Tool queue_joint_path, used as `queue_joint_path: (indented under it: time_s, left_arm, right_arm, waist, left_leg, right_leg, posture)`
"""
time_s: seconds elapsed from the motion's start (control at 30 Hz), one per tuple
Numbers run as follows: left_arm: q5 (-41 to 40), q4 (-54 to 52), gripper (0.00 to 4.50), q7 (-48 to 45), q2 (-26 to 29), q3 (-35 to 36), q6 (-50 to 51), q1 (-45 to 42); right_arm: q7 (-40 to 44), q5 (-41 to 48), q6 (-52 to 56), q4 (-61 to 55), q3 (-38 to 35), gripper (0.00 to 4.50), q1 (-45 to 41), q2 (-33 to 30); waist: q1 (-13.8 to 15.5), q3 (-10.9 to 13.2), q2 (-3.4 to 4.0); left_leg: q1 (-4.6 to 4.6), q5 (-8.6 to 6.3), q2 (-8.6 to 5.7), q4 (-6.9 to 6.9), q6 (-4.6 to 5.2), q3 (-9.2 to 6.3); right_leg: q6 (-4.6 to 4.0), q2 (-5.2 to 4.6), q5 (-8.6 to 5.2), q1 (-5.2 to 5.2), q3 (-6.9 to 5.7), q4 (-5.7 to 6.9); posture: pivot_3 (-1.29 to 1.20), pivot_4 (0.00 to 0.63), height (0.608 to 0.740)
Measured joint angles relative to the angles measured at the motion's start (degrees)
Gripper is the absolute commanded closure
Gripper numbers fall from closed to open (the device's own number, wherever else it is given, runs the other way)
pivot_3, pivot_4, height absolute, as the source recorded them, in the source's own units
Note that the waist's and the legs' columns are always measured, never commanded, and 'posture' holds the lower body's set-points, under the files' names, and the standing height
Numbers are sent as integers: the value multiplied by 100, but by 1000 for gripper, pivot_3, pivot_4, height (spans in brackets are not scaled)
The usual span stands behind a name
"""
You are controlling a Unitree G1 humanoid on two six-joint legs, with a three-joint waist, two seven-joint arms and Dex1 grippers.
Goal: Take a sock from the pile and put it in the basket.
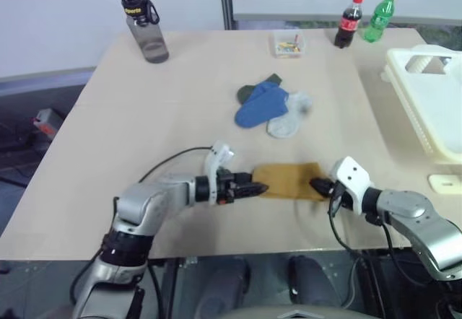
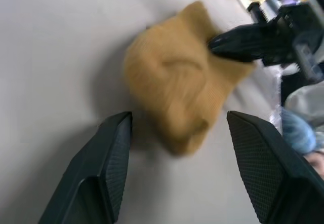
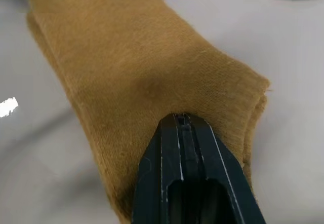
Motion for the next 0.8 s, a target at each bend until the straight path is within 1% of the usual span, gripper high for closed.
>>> queue_joint_path:
  time_s: [0.07, 0.13, 0.17, 0.27, 0.37, 0.47, 0.7, 0.77, 0.8]
  left_arm:
    - [-149, 157, 1343, 44, -275, 22, 249, -149]
    - [-467, 227, 1343, 44, -535, 119, 587, -318]
    - [-502, 227, 1343, 42, -556, 133, 616, -353]
    - [-1087, 339, 1343, 58, -843, 549, 1111, -745]
    - [-1375, 430, 1343, 64, -969, 654, 1402, -1024]
    - [-1441, 644, 1343, 47, -1096, 608, 1555, -1098]
    - [-1268, 1301, 1343, -111, -1633, 107, 1454, -1444]
    - [-1258, 1367, 1343, -110, -1618, 104, 1455, -1483]
    - [-1264, 1363, 1343, -112, -1509, 124, 1463, -1507]
  right_arm:
    - [2, -83, -100, -20, -6, 4476, 115, -41]
    - [-3, -101, -96, -108, -77, 4476, 229, -45]
    - [-4, -102, -95, -123, -87, 4476, 235, -46]
    - [-42, -90, -18, -305, -221, 4476, 400, -60]
    - [-114, -33, 202, -527, -402, 4476, 565, -62]
    - [-200, 54, 458, -806, -616, 4476, 763, -60]
    - [-506, 314, 1197, -1882, -1458, 4476, 1320, -53]
    - [-585, 350, 1311, -2090, -1566, 4476, 1365, -53]
    - [-624, 348, 1367, -2143, -1562, 4476, 1357, -52]
  waist:
    - [13, -3, -5]
    - [23, -5, -9]
    - [23, -5, -10]
    - [21, -6, -11]
    - [16, -6, -10]
    - [12, -5, -11]
    - [31, -5, -11]
    - [-7, -5, -11]
    - [-24, -5, -10]
  left_leg:
    - [1, 2, 0, 0, -4, -4]
    - [-1, 2, -2, 0, -4, -7]
    - [-2, 2, -2, 1, -4, -7]
    - [-1, 3, -2, 2, -5, -9]
    - [-1, 9, -2, 2, -15, -7]
    - [-1, 9, -2, 1, -16, -5]
    - [-5, 9, -5, 3, -15, -5]
    - [-3, 7, 0, 1, -13, 0]
    - [0, 6, 5, 0, -12, 2]
  right_leg:
    - [0, 0, 0, 4, -4, 0]
    - [0, -2, 0, 4, -5, -1]
    - [1, -2, 0, 4, -6, -1]
    - [2, -2, -1, 5, -7, -1]
    - [2, -2, -1, 5, -6, -1]
    - [1, -1, -1, 4, -3, -1]
    - [2, -4, -1, 4, -3, -3]
    - [2, -1, -1, 1, 4, -2]
    - [3, 3, -2, 1, 5, -1]
  posture:
    - [0, 150, 740]
    - [0, 150, 740]
    - [0, 150, 740]
    - [0, 150, 740]
    - [0, 150, 740]
    - [0, 150, 740]
    - [0, 150, 740]
    - [0, 150, 740]
    - [0, 150, 740]
